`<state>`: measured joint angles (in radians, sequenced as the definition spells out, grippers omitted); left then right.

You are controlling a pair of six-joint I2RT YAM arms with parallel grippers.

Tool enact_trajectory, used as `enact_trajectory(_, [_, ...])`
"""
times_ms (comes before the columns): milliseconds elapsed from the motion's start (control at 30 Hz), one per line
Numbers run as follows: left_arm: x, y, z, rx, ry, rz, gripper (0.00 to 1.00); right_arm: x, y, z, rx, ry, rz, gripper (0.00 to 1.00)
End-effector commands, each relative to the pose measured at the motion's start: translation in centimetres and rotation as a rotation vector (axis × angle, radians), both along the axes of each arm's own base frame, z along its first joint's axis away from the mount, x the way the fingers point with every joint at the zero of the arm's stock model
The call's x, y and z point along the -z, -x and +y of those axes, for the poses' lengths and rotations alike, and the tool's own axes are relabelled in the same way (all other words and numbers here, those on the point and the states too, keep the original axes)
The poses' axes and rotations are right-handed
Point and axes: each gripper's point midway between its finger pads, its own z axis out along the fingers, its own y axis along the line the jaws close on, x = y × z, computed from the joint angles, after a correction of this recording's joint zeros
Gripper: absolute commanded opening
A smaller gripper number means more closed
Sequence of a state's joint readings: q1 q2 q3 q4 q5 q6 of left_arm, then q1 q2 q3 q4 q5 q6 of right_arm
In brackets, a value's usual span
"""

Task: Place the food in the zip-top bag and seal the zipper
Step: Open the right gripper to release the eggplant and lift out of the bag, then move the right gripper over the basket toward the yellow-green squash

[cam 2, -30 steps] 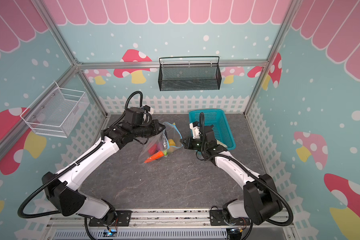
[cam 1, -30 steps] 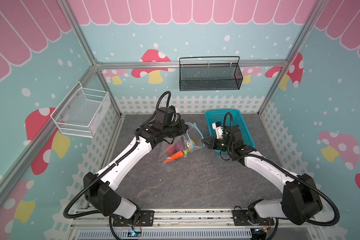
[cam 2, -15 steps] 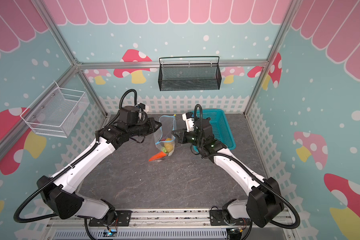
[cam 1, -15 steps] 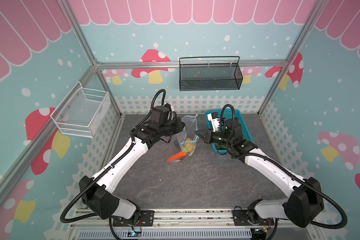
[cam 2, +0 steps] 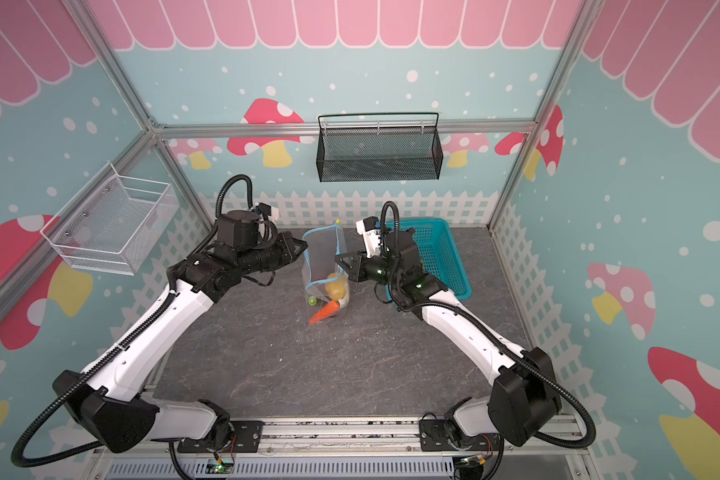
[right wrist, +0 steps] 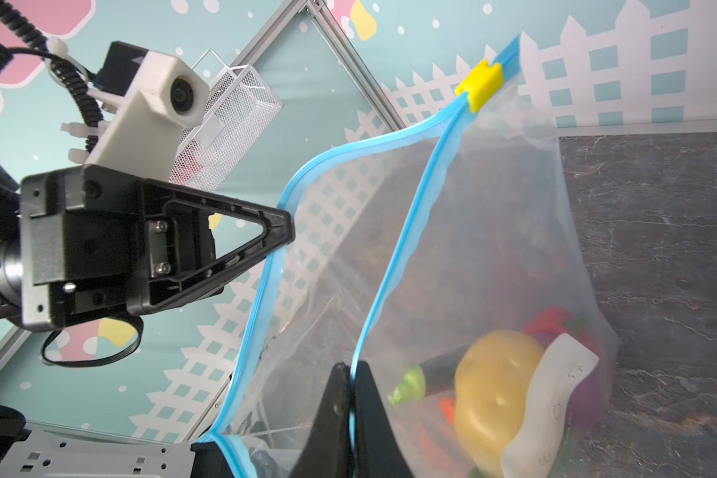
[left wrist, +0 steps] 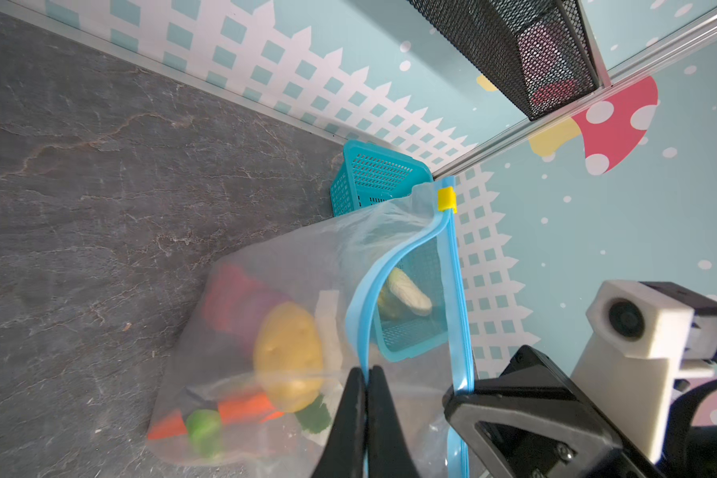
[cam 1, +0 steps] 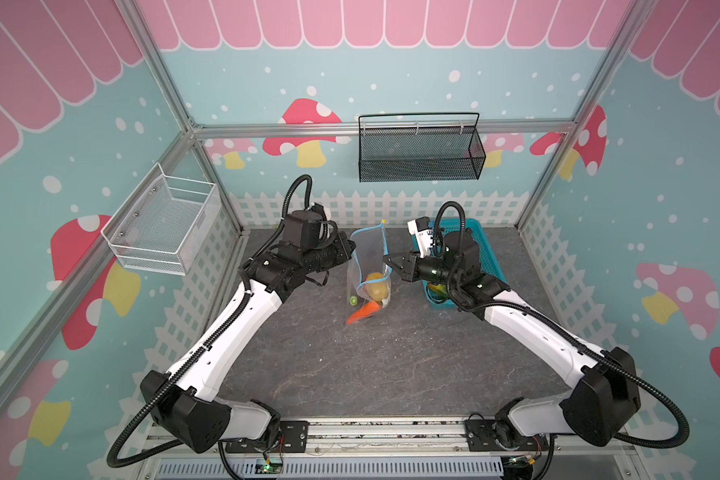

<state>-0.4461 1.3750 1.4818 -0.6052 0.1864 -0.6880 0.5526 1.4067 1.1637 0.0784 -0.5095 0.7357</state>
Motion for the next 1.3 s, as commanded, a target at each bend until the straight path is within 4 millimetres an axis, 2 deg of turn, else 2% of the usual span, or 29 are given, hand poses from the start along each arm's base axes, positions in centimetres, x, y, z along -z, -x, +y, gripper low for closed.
enact_trajectory(0, [-0.6,0.3,0.9,-0.014,-0.026,-0.029,0.0,-1.3,-0.3,0.9,-0.023,-0.025,-0.044,0.09])
enact_trajectory(267, [1.4,-0.1,-0.6,0.032,-0.006,0.035,0.0,0.2,-0.9,0.6,0.007,0.003,-0.032,0.16])
enact_trajectory(400, [2.0,-0.1,-1.2,0.053,-0.001,0.05,0.0,0.8,-1.3,-0.3,0.043,0.044,-0.027,0.27])
enact_trajectory(600, [2.1,0.0,-1.1,0.056,-0.003,0.039,0.0,1.4,-1.9,-3.0,0.087,0.121,-0.04,0.44])
enact_trajectory(767, [2.3,0.0,-1.3,0.067,-0.002,0.04,0.0,0.4,-2.2,-6.3,0.103,0.228,-0.127,0.5])
enact_trajectory(800, [2.3,0.0,-1.3,0.069,0.0,0.041,0.0,0.2,-2.2,-7.0,0.113,0.263,-0.143,0.54])
enact_trajectory(900, [2.3,0.1,-1.3,0.075,0.005,0.04,0.0,0.6,-3.3,-10.0,0.209,0.399,-0.133,0.56])
enact_trajectory(1000, [2.3,0.2,-1.3,0.081,0.009,0.038,0.0,2.1,-4.4,-13.2,0.297,0.53,-0.096,0.61])
enact_trajectory(1133, [2.5,0.4,-1.5,0.092,0.017,0.041,0.0,5.1,-5.6,-17.0,0.387,0.672,-0.019,0.72])
enact_trajectory(1267, [2.6,0.4,-1.5,0.096,0.022,0.04,0.0,7.9,-7.3,-19.4,0.448,0.721,0.07,0.76])
